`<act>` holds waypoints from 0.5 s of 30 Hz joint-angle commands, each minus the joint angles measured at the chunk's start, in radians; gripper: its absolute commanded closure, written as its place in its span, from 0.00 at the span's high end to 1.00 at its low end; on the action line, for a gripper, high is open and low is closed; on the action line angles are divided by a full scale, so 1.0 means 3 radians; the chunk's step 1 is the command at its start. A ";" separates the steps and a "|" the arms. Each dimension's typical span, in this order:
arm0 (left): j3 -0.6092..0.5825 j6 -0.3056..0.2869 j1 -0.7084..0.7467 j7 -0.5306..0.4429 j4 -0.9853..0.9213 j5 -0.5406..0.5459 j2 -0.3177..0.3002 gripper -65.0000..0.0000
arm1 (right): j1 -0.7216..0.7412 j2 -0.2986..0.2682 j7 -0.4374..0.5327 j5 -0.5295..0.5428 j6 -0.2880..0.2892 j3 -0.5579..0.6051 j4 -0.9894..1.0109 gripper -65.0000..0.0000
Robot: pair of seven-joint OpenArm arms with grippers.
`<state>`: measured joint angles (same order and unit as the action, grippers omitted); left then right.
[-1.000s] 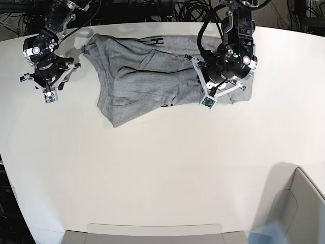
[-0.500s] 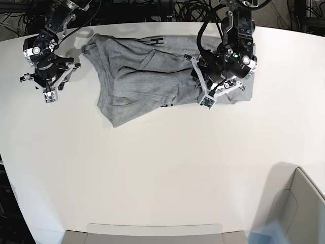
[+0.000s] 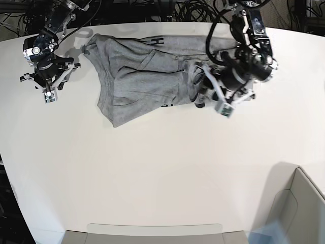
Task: Fold the T-shirt properly
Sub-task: 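Move the left gripper onto the strip's end and pinch it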
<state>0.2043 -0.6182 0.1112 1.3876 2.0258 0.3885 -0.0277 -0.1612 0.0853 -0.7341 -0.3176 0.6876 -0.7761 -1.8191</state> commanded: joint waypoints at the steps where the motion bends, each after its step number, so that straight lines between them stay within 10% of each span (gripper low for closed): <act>1: 0.0201 -0.0013 -0.0025 -0.0025 0.0052 0.0042 0.0018 0.00 | 0.0028 -0.0036 0.0061 0.0013 0.0035 -0.0009 -0.0051 0.26; 7: 0.0610 -0.0013 -0.0015 -0.0040 -0.0163 0.0022 -0.0048 0.00 | 0.0033 -0.0026 0.0061 0.0013 0.0035 0.0012 -0.0051 0.26; 15: -0.0167 -0.0029 0.0327 -0.0025 -0.0408 0.0037 -0.0115 0.00 | 0.0074 -0.0026 0.0051 0.0013 0.0035 0.0012 -0.0051 0.26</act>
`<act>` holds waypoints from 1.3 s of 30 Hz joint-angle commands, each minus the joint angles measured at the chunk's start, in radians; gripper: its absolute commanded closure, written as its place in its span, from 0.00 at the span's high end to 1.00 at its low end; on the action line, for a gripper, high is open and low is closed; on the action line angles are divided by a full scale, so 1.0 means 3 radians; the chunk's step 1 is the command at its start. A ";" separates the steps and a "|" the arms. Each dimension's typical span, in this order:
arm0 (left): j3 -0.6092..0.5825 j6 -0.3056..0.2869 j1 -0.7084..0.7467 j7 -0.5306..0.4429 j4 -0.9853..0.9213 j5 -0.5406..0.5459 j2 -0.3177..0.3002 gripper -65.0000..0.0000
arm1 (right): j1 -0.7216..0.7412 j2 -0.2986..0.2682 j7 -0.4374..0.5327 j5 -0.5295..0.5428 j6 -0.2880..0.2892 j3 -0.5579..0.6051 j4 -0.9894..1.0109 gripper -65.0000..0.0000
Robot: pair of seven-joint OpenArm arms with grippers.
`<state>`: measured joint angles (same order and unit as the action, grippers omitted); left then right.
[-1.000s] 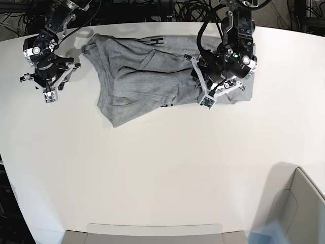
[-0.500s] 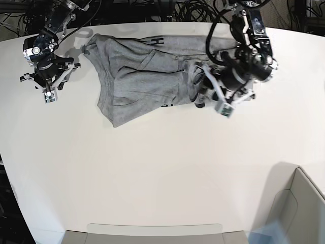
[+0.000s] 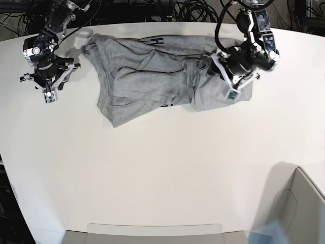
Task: Fold the T-shirt properly
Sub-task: 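Move the left gripper onto the strip's end and pinch it, then lower the right gripper onto the strip's other end and pinch it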
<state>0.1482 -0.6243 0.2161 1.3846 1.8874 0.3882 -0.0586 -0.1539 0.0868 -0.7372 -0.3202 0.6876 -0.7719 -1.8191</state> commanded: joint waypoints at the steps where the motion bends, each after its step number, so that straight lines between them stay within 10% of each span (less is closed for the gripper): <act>1: -0.0149 -0.0019 0.0060 -0.0015 0.0053 0.0044 -0.0012 0.00 | 0.0071 -0.0031 0.0051 0.0022 0.0035 -0.0012 -0.0051 0.26; 5: -0.0722 0.0007 0.0239 -0.0086 0.0053 0.0023 -0.0007 0.00 | 0.0142 -0.0026 0.0051 0.0027 0.0035 -0.0002 -0.0056 0.26; 15: -0.0420 0.0007 0.0218 -0.0112 0.0059 0.0028 -0.0007 0.00 | 0.0250 0.0204 0.0005 0.0037 0.0035 0.0105 -0.0332 0.28; 24: -0.0399 0.0007 0.0136 -0.0112 0.0053 0.0023 -0.0012 0.00 | 0.0874 -0.0144 -0.2197 0.0042 0.0035 0.0064 -0.0619 0.51; 39: -0.0399 0.0007 0.0131 -0.0117 0.0043 0.0023 -0.0012 0.00 | 0.0669 -0.0399 -0.2197 0.2216 0.0035 0.0361 0.0174 0.51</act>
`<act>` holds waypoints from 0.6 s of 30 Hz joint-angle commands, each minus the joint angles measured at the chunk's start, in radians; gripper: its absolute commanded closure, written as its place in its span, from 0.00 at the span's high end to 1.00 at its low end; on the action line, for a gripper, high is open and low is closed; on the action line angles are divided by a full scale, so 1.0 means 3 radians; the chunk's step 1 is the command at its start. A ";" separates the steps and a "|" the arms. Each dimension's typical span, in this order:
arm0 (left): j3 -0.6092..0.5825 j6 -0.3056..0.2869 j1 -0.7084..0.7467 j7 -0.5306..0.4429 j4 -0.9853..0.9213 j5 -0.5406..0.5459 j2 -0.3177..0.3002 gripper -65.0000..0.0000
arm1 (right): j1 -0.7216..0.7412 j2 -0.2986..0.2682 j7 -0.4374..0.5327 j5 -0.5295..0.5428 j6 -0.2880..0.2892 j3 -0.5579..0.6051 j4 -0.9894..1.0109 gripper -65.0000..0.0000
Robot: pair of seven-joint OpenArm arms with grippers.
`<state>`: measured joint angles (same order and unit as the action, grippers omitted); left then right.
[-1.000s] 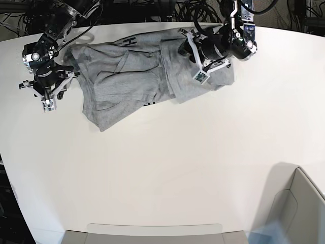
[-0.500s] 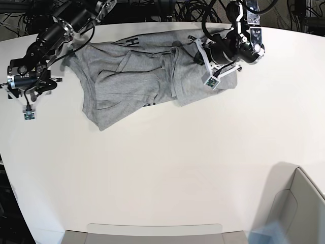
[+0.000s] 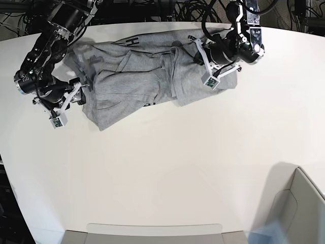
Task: Fold the T-shirt properly
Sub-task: 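Lower the right gripper onto the strip's other end and pinch it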
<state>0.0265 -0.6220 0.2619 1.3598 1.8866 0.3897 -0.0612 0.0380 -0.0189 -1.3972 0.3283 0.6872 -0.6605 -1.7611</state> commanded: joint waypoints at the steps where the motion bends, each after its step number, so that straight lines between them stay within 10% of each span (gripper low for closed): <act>1: 0.0006 -0.0001 -0.0021 -0.0039 0.0046 0.0018 -0.0003 0.00 | 0.0014 -0.0073 0.0003 0.0213 0.0036 0.0010 0.0083 0.51; 18: 0.0006 -0.0001 -0.0032 -0.0034 0.0046 0.0018 -0.0003 0.00 | -0.0175 -0.0287 0.0003 0.0432 0.0036 0.0389 0.1612 0.51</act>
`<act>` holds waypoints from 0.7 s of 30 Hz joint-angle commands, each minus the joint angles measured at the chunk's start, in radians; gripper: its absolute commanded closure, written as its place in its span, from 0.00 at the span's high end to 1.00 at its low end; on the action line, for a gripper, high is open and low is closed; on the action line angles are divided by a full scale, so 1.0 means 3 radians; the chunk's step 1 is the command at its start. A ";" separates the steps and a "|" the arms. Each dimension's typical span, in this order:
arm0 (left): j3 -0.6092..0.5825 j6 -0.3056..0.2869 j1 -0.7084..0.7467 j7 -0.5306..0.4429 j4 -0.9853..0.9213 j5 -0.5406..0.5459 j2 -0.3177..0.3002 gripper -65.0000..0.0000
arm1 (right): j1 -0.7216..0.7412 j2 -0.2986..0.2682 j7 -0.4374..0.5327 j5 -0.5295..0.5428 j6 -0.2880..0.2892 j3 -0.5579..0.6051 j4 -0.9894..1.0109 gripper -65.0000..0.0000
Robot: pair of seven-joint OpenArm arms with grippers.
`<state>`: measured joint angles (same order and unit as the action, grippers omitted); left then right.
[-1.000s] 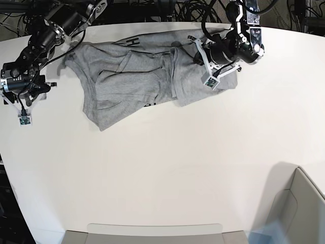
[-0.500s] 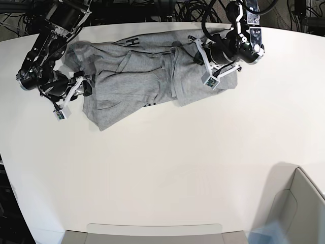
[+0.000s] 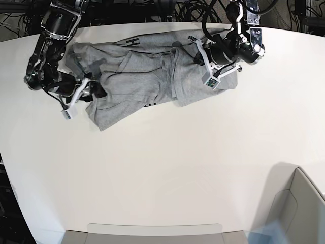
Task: Fold the T-shirt properly
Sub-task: 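Lower the right gripper onto the strip's other end and pinch it, then fold the left gripper's end over toward the right gripper and release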
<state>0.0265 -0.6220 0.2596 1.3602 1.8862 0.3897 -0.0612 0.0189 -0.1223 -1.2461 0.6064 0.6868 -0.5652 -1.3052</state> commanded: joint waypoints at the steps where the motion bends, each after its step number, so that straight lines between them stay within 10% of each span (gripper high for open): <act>1: 0.0006 -0.0001 -0.0060 -0.0031 0.0047 0.0018 -0.0003 0.00 | -0.0147 0.0073 -0.0501 -0.0495 0.0038 0.0224 0.0083 0.51; 8: 0.0006 -0.0001 -0.0121 -0.0025 0.0047 0.0018 -0.0003 0.00 | -0.0204 0.0180 -0.0501 -0.0500 0.0038 0.0449 0.0083 0.47; 14: 0.0001 -0.0001 -0.0177 -0.0025 0.0062 0.0039 0.0017 0.00 | -0.0050 0.0175 -0.0501 -0.0617 0.0038 0.0429 0.0093 0.00; 21: 0.0006 -0.0001 -0.0269 -0.0025 0.0425 0.0039 0.0145 0.00 | 0.0144 0.0154 -0.0501 -0.0633 0.0038 0.0270 0.0103 0.00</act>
<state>0.0284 -0.6186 0.1848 1.3678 1.9953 0.3859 -0.0193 0.0700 -0.0513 -1.3003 0.5751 0.6868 -0.4698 -1.2850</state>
